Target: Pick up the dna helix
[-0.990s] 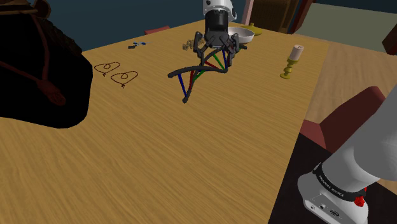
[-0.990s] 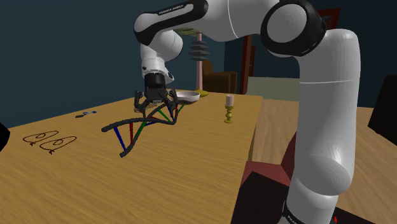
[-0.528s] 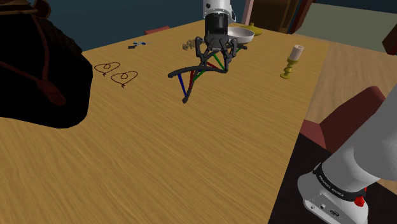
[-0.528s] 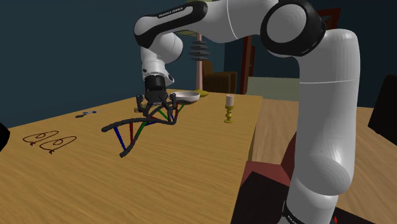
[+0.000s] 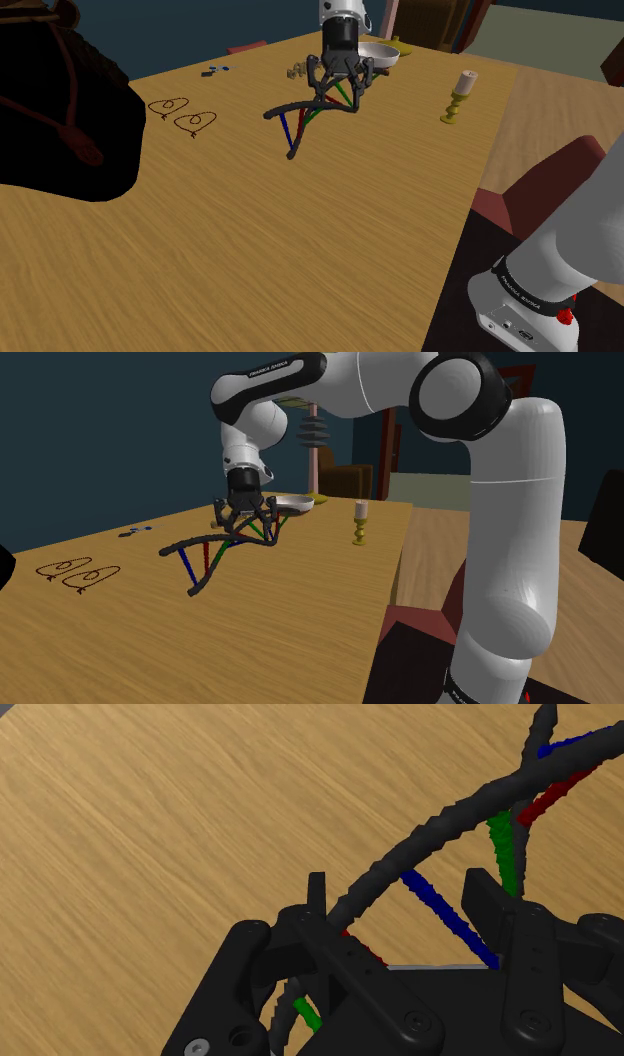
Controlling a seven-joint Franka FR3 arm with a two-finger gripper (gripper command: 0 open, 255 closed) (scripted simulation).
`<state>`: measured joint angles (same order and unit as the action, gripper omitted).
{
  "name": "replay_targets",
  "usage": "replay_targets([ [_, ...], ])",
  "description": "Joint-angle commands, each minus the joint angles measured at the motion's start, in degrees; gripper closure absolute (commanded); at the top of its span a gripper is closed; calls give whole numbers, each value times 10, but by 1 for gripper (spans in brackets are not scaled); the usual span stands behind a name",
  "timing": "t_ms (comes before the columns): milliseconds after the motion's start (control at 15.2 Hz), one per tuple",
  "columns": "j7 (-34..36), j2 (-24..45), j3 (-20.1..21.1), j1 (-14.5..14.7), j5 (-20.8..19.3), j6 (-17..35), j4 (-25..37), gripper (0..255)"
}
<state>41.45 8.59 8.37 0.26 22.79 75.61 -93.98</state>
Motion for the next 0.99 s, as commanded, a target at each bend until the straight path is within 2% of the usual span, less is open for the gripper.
replay_targets([
  [0, 5, 0, 0, 0, 1, -12, 13, 255],
  [792, 42, 11, 0, -3, 12, -99, 118, 255],
  [924, 42, 12, 0, -3, 12, -101, 120, 255],
])
